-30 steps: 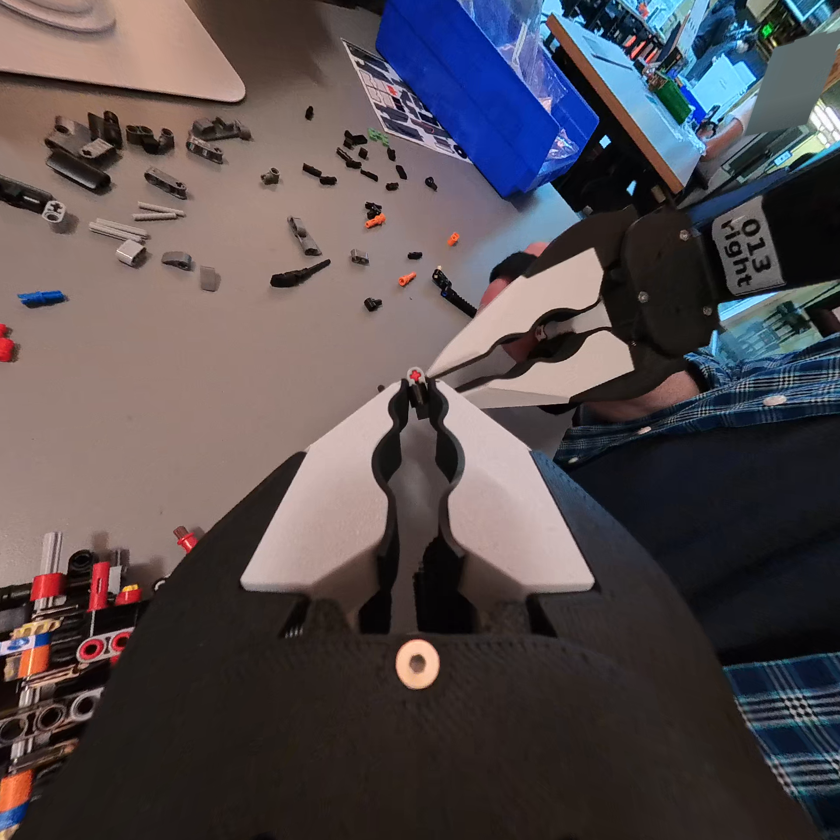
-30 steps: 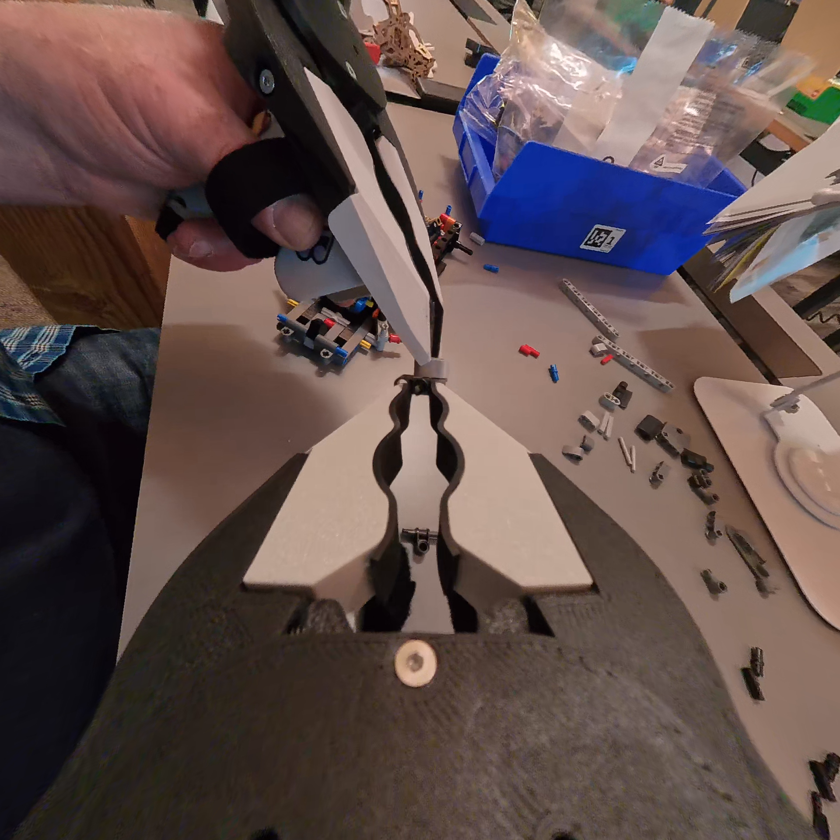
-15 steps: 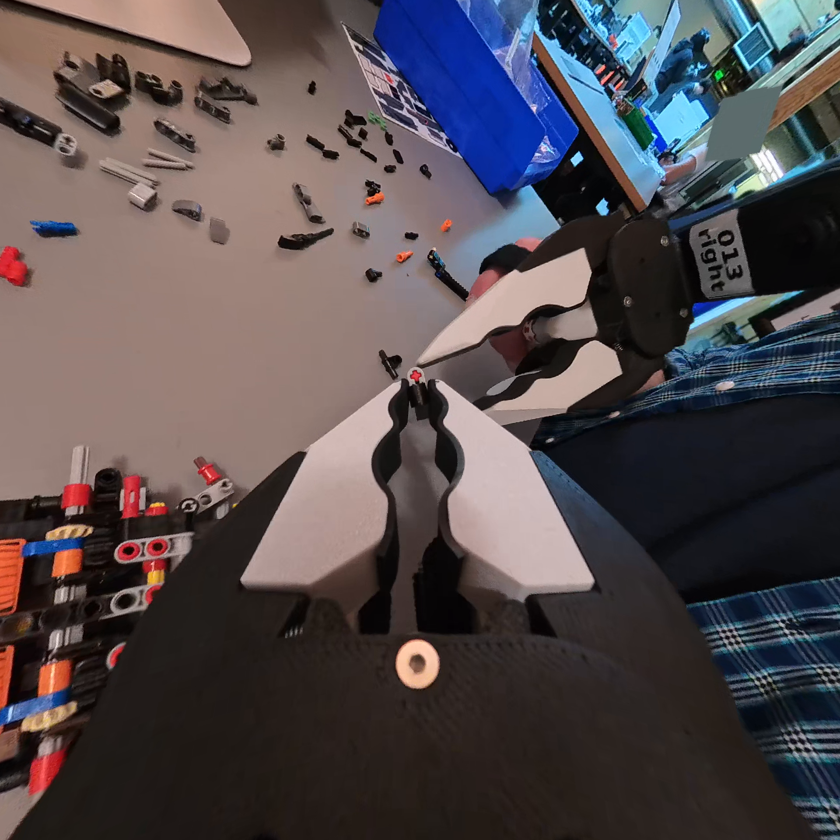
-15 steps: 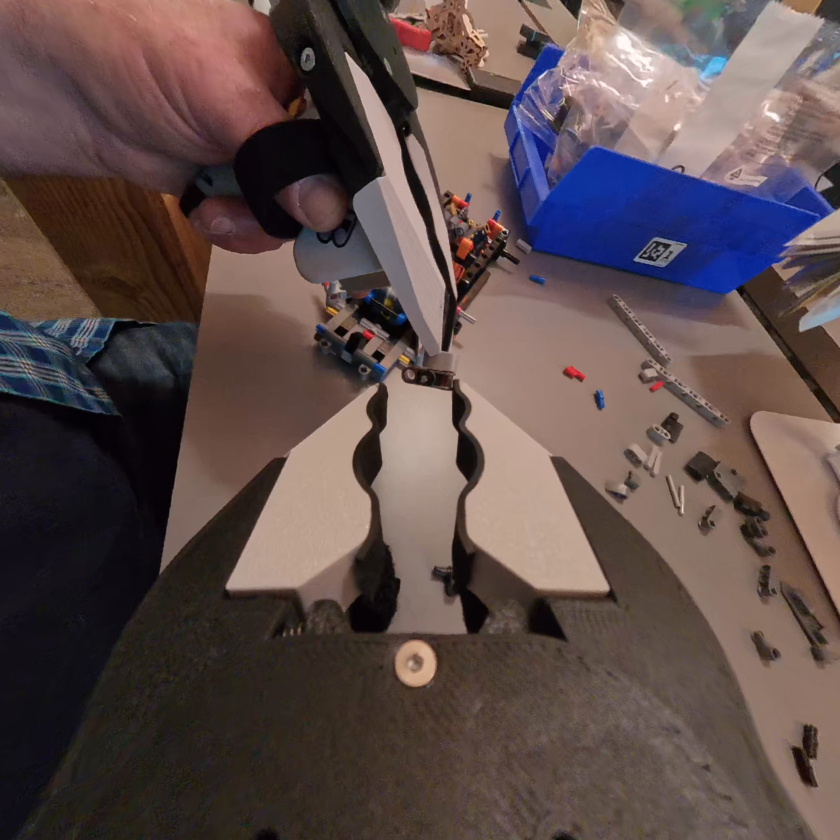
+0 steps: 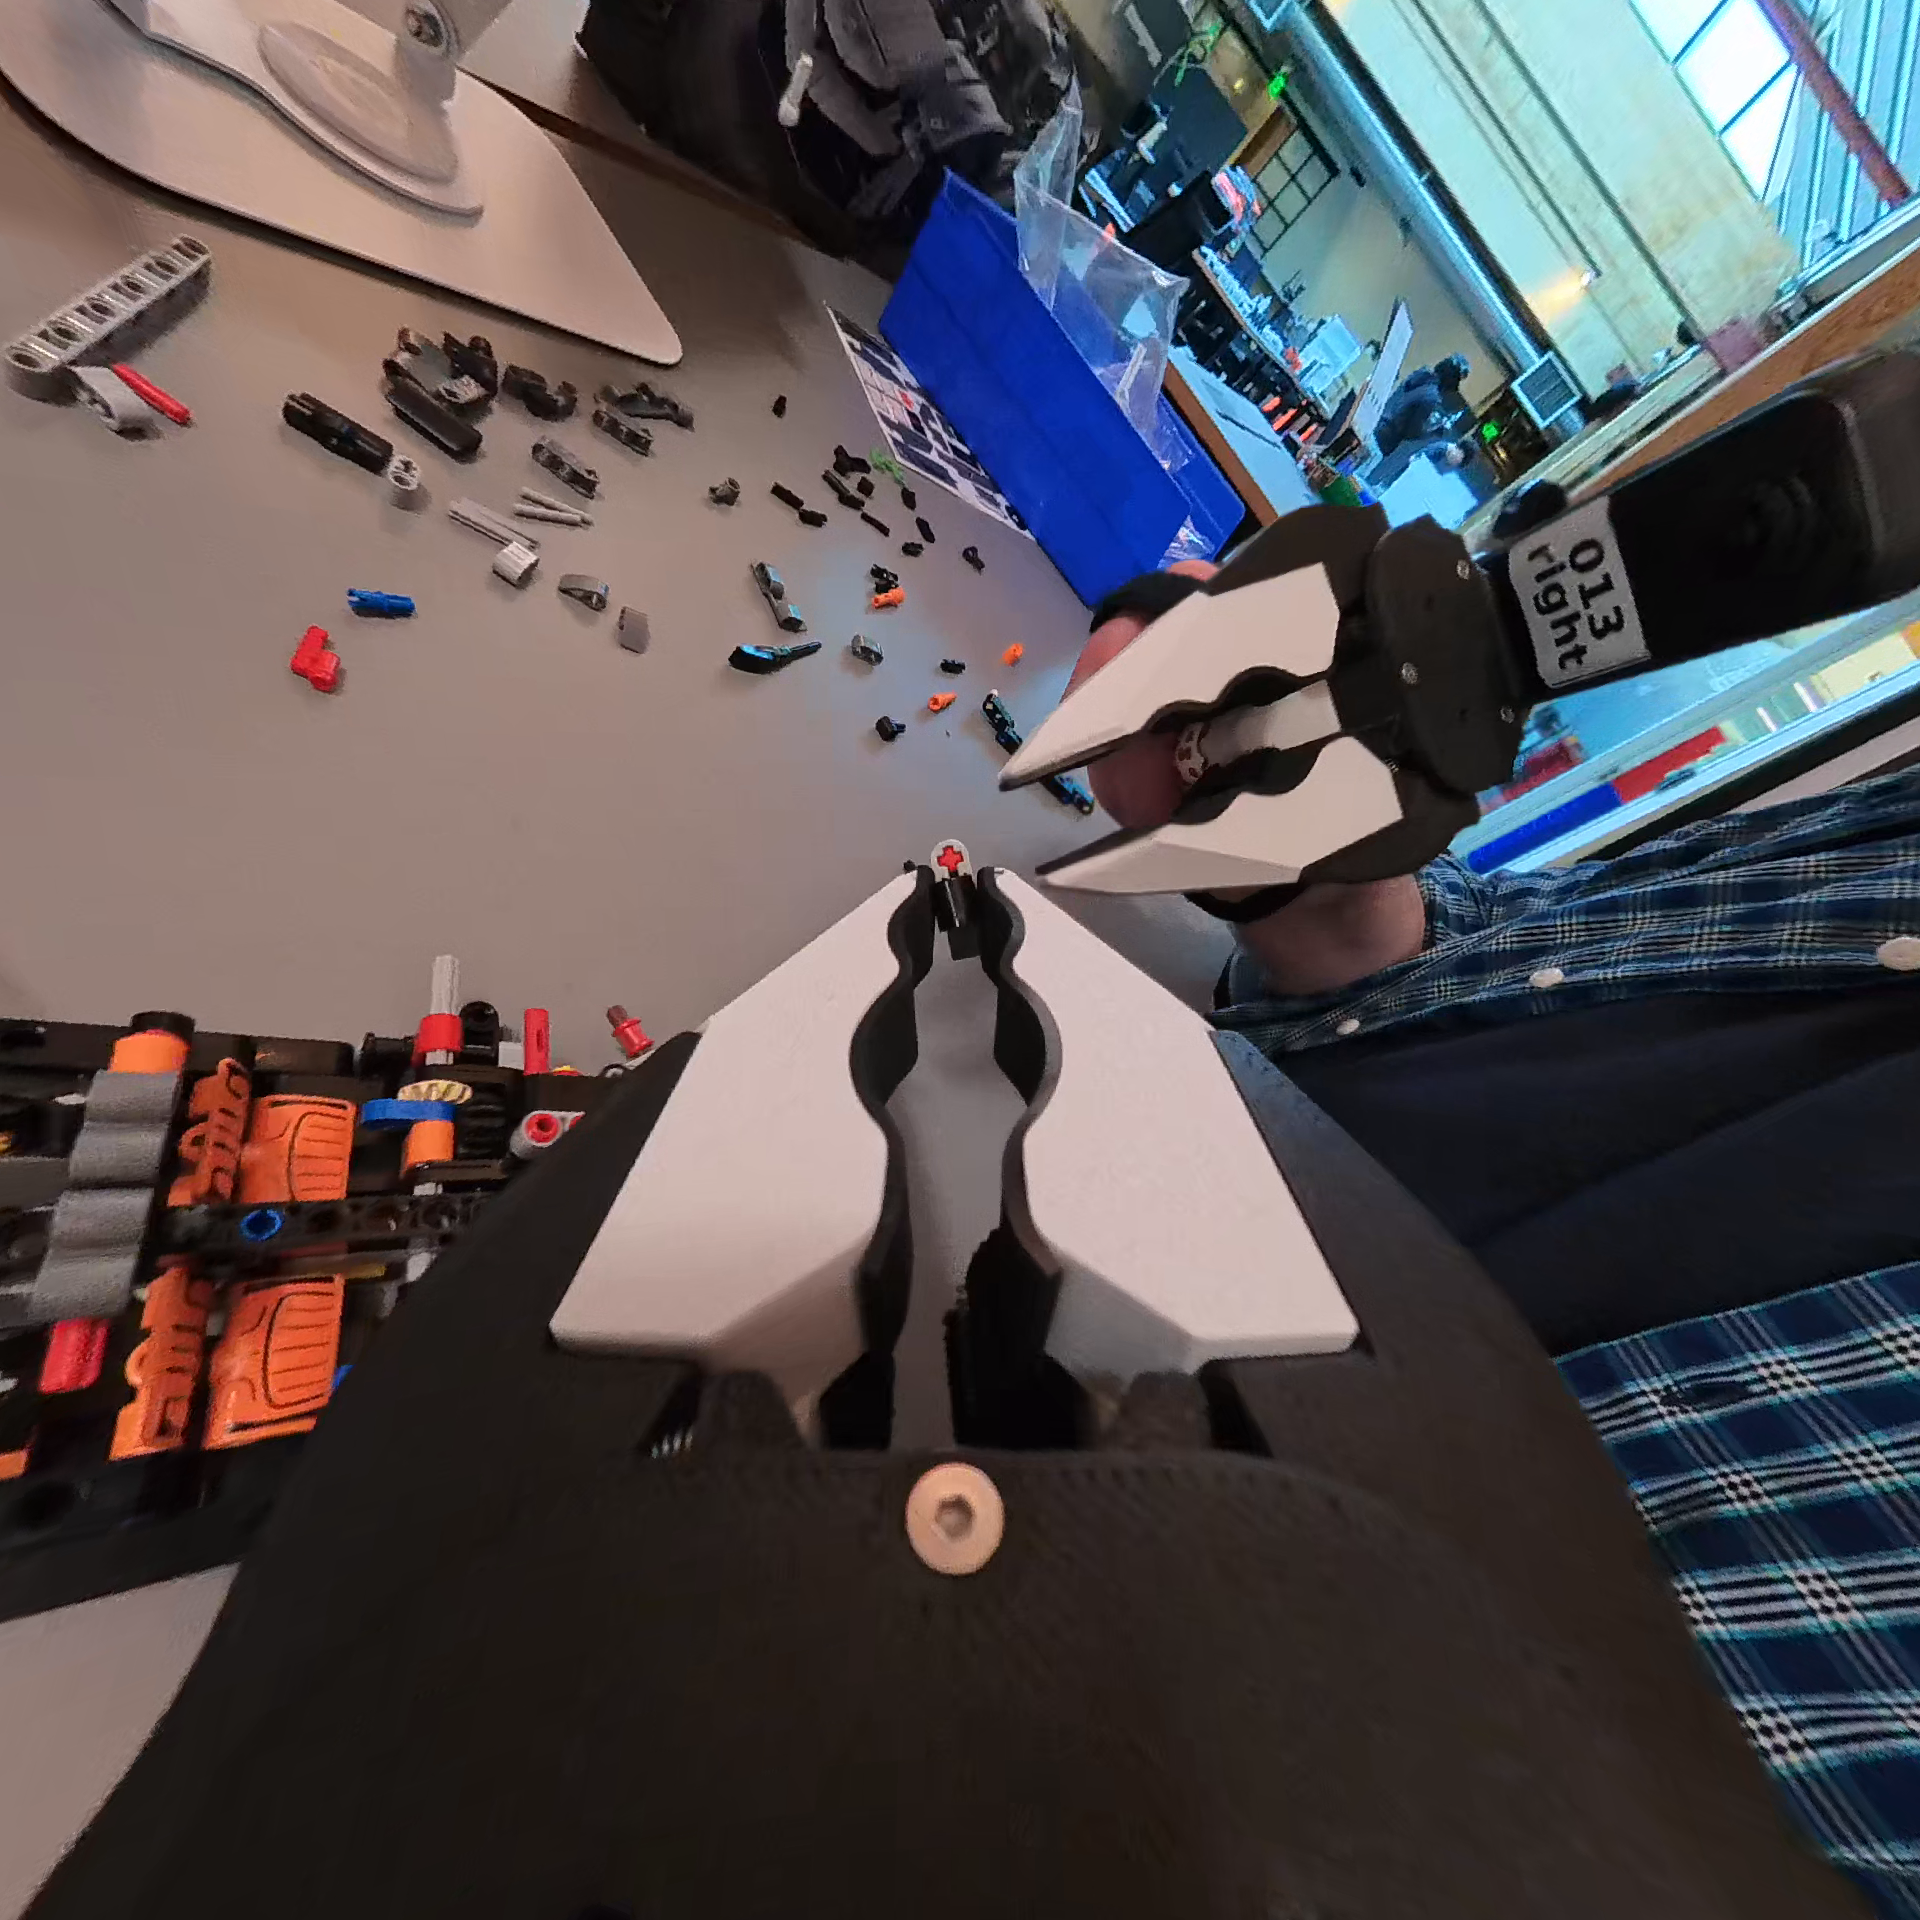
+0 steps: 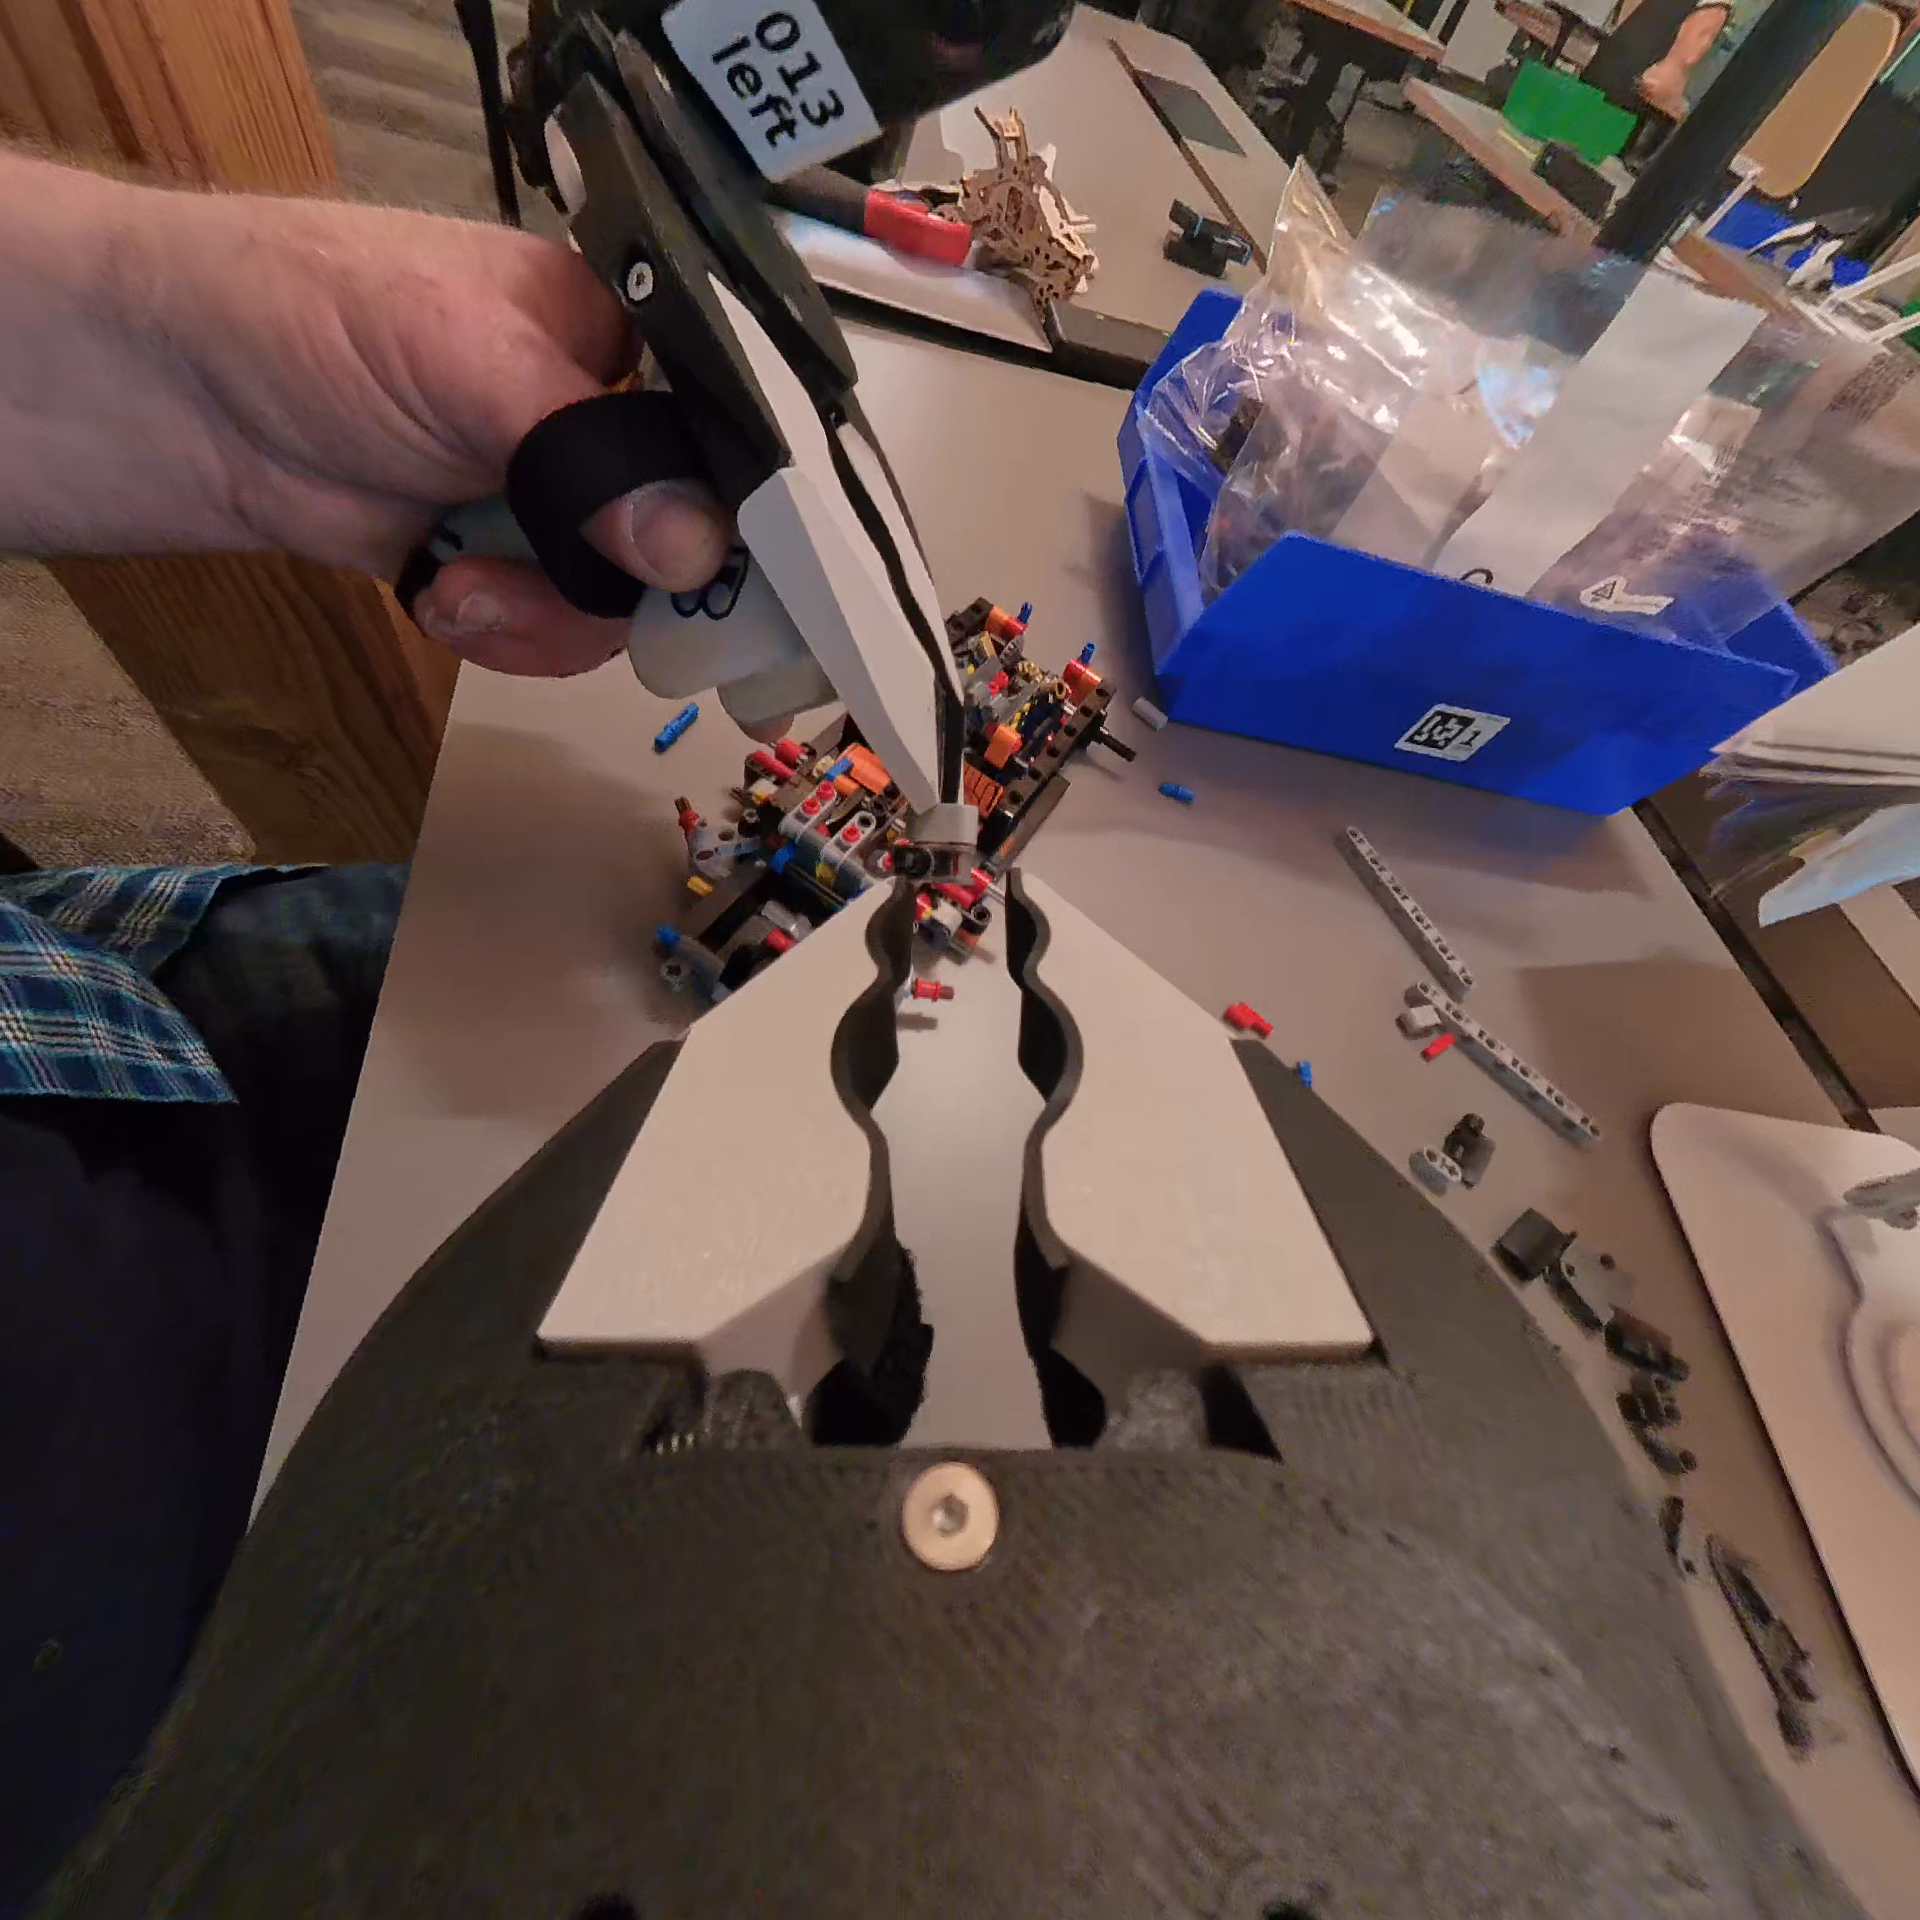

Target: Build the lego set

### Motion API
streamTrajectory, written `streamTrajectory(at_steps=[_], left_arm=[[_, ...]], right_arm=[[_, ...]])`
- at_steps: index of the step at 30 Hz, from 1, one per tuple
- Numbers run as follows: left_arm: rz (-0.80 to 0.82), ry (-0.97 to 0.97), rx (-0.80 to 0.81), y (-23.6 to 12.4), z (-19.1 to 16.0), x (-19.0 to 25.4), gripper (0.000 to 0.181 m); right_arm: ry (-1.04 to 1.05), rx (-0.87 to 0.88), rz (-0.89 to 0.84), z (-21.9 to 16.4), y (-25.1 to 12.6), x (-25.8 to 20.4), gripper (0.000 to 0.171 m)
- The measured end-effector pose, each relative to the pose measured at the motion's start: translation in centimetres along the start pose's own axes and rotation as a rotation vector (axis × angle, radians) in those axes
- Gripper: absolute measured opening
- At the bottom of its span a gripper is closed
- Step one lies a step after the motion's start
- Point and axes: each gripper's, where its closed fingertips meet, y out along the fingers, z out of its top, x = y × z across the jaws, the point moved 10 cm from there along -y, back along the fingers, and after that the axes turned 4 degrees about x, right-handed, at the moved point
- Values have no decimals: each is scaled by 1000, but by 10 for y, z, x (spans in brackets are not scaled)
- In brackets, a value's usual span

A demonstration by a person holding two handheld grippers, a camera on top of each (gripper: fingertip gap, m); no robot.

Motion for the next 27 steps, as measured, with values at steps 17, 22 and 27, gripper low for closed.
streamTrajectory(at_steps=[17, 22, 27], left_arm=[[-16, -9, 23, -23, 5, -10, 6], [-27, -19, 27, -25, 4, -13, 6], [-31, -29, 36, -28, 4, -17, 6]], right_arm=[[39, 21, 101, 21, 25, 14, 11], [25, 21, 116, 23, 32, 12, 11], [35, 24, 132, 23, 38, 13, 10]])
